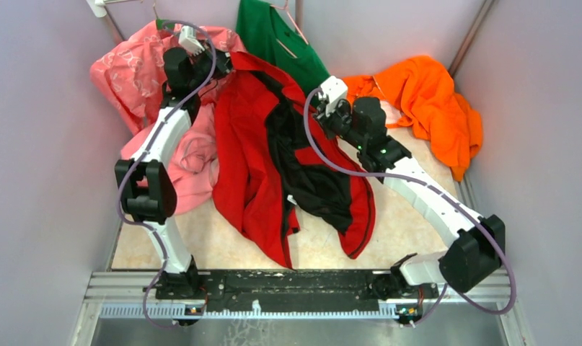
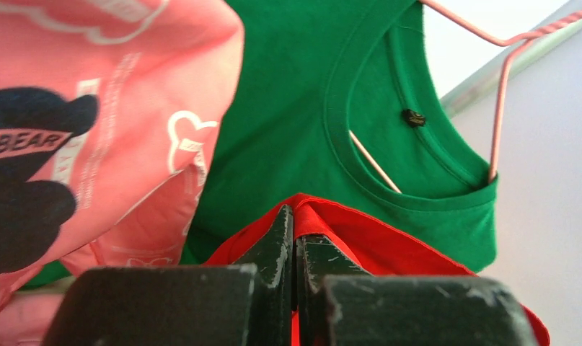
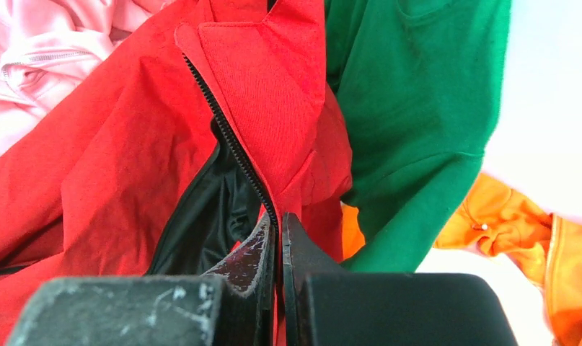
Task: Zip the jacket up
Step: Flatten out the jacket at the center of the board.
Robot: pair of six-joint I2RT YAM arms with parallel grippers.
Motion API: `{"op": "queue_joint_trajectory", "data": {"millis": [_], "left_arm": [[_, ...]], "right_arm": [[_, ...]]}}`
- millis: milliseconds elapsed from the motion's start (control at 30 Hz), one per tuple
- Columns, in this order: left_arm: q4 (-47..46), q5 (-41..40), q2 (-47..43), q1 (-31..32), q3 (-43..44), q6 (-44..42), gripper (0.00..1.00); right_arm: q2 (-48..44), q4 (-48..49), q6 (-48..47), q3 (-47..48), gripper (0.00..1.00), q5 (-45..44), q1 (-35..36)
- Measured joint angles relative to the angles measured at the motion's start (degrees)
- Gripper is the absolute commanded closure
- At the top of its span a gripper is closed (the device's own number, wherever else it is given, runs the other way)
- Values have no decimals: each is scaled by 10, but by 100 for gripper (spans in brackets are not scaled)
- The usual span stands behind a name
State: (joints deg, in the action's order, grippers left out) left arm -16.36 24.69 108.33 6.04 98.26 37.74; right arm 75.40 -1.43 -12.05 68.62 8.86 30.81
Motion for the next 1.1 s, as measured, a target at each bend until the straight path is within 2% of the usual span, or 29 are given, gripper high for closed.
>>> {"op": "queue_joint_trajectory", "data": {"millis": [267, 367, 533, 667, 767, 900, 1100], "left_arm": [[-3, -16, 1, -10, -8, -16, 100], [-3, -23, 2, -10, -8, -22, 93], [1, -33, 7, -10, -9, -33, 71], [2, -34, 7, -12, -17, -40, 43], [4, -32, -3, -15, -37, -45, 26], [7, -26, -52, -17, -98, -51, 17], [-12, 6, -202, -17, -219, -56, 2]], "right_arm": [[36, 21, 15, 0, 100, -4, 6], [39, 23, 24, 0, 100, -2, 6], [43, 25, 38, 0, 100, 5, 6], [53, 25, 52, 0, 100, 9, 6], [58, 25, 60, 0, 100, 10, 6], [61, 27, 72, 0, 100, 10, 6], [69, 34, 79, 0, 100, 8, 5]]}}
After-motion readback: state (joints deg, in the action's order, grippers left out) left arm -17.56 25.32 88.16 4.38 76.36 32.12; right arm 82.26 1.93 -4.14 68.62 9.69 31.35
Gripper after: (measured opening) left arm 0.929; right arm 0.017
